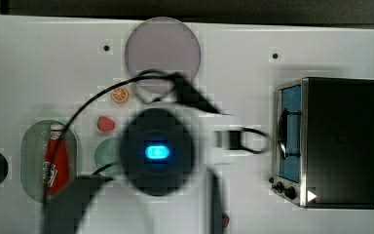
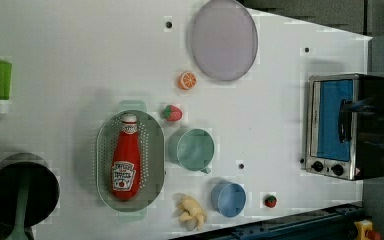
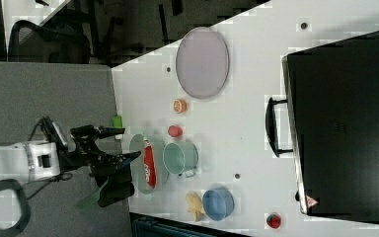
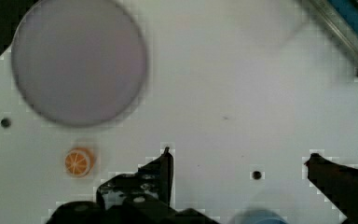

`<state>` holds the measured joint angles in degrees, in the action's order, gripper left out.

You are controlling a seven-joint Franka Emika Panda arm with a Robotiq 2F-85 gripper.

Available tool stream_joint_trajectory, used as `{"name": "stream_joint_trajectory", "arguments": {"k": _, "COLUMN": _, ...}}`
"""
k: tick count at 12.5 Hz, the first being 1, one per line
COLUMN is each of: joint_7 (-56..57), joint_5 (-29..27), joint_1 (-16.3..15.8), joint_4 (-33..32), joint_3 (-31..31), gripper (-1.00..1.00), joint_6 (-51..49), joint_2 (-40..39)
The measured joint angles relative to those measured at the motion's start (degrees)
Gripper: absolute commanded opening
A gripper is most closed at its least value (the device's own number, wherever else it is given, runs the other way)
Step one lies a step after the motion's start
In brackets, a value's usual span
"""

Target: Pick Ketchup from the table and place it in strainer.

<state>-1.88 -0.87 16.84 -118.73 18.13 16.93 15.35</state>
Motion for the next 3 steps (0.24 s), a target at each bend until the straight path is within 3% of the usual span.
{"name": "stream_joint_trajectory", "arguments": {"k": 3, "joint_7": 1.8, "joint_5": -0.1, "joint_1": 0.6, "joint_4": 3.6, "joint_3": -6.0, "gripper": 1.00, "joint_6": -6.1, "joint_2": 0.7}}
